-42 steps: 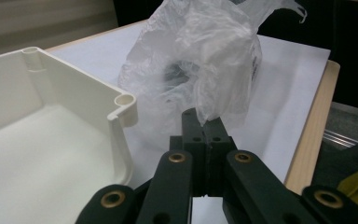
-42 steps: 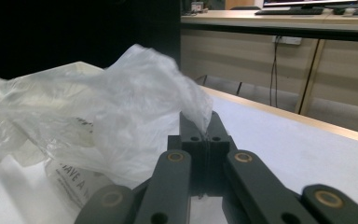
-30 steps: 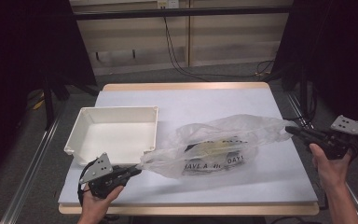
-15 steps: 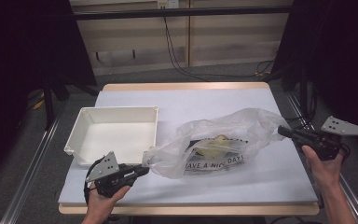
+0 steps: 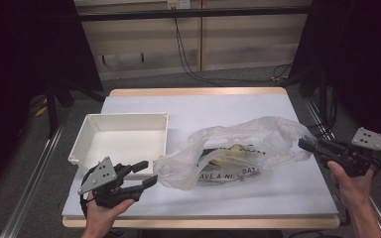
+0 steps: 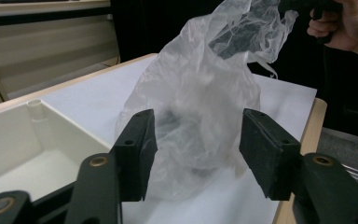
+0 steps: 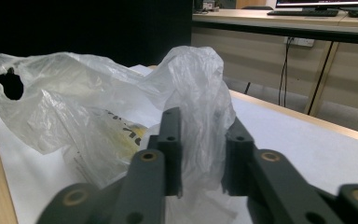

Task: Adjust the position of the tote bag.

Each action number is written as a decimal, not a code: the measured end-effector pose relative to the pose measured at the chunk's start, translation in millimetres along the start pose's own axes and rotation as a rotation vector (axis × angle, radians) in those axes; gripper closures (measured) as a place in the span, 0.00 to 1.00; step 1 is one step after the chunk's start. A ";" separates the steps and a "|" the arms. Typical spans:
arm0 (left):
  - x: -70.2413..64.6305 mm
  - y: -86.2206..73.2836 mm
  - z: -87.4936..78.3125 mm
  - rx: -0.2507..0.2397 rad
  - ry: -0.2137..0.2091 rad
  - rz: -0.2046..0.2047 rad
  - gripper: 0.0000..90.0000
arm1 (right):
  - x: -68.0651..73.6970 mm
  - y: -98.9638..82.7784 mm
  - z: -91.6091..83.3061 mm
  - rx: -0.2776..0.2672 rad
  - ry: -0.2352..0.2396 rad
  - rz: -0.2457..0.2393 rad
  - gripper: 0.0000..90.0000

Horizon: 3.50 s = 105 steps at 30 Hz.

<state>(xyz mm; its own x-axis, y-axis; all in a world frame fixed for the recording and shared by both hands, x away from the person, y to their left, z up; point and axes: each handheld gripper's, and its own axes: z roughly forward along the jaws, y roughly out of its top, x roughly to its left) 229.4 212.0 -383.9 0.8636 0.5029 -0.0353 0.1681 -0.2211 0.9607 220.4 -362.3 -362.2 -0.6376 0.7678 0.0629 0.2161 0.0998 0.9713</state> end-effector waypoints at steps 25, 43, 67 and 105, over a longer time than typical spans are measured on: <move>-1.0 60.8 71.8 0.009 -0.147 0.073 0.43 | 26.7 13.6 -16.3 -0.041 0.016 -0.034 0.73; 13.2 32.1 134.9 0.234 -0.187 0.073 0.99 | 71.3 -15.1 88.5 0.190 0.299 -0.038 0.93; 37.8 22.7 152.7 0.295 -0.134 0.032 1.00 | 63.9 -28.6 166.3 0.331 0.286 -0.051 0.57; 55.9 18.8 161.1 0.351 -0.071 -0.014 1.00 | 108.4 -86.7 133.6 0.515 0.499 -0.099 0.80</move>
<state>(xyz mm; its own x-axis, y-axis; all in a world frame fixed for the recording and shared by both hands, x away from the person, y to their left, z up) 357.4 101.3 -412.3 0.8889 0.4513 -0.0790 0.3228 -0.4945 0.8070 231.3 -203.2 -470.2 -0.9074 0.3713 0.1971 0.3824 0.5342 0.7539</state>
